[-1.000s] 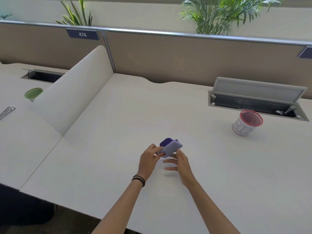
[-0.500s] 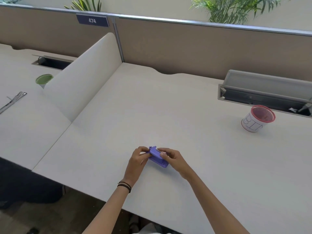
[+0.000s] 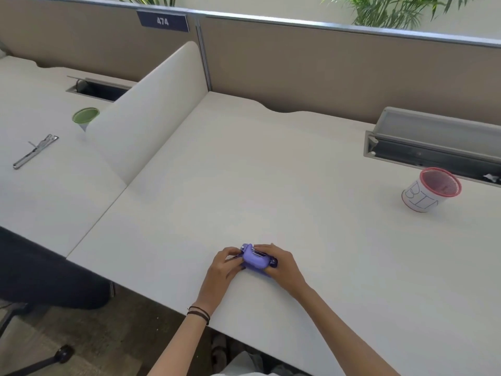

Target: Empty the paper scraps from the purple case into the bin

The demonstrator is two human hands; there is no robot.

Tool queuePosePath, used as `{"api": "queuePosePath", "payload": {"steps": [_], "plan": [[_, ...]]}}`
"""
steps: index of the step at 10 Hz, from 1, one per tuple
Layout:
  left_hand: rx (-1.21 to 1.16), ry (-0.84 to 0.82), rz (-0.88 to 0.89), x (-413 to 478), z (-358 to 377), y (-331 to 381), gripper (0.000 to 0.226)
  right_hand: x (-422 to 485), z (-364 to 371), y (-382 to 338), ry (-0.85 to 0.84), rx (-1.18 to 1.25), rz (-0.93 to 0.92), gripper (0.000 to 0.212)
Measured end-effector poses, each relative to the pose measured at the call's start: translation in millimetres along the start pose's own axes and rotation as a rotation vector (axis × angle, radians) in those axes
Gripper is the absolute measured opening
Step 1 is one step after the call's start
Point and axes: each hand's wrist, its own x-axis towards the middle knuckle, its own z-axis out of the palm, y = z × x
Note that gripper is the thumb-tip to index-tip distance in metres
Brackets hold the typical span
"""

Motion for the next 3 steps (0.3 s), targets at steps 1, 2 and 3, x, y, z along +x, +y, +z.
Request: {"api": "queuePosePath", "payload": {"steps": [1,2,3], "plan": [[0.074,-0.002,0.088,-1,3,1,0.023,-5,-5,1,-0.054,0.010,0.011,0.043],[0.123,0.051,0.170,0,-6,-1,0.025,-5,-16,-5,-0.165,-0.056,0.003,0.055],[0.070,0.260,0.165,4,-31,1,0.024,-8,-31,-20,-0.251,-0.084,0.105,0.059]]}}
